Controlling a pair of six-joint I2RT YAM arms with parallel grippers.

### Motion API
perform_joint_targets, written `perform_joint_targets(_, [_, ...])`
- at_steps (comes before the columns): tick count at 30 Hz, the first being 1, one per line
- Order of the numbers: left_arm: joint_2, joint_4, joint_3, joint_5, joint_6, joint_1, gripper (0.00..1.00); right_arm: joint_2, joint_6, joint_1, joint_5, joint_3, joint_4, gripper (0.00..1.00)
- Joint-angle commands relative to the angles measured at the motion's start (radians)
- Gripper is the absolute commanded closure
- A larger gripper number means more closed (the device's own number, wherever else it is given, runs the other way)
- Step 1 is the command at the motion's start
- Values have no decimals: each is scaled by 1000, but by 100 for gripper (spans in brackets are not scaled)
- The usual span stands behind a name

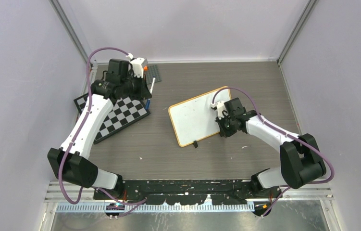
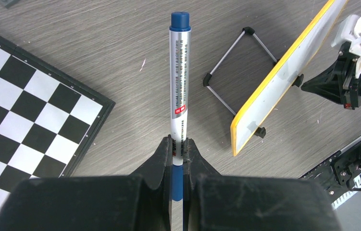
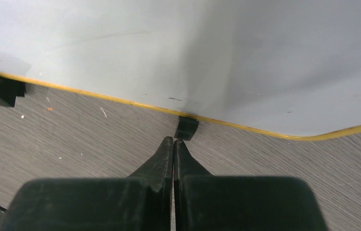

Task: Write a sentence on the whiteboard
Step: Move the whiteboard to the center of the board.

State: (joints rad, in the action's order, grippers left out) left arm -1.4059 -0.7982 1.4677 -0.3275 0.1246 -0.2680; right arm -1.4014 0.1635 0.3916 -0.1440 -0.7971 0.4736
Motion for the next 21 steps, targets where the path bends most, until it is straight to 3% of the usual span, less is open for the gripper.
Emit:
perform_joint_targets(1, [-5, 22, 38, -27, 6, 5, 100, 50, 40, 12, -21, 25, -1, 93])
perform_joint_targets(4, [-5, 22, 39, -28, 12, 6, 100, 47, -12, 12, 53, 11, -11, 68])
perform_joint_targets(8, [-7, 24, 37, -30, 16, 6, 100, 69, -63, 13, 79, 22, -62, 51])
perform_joint_targets(13, [-8, 28, 38, -26, 17, 6, 100, 59, -89, 13, 122, 46, -194, 51])
perform_joint_targets(21, [-7, 25, 42, -17, 6, 6, 100, -34, -88, 13, 85, 23, -196, 67])
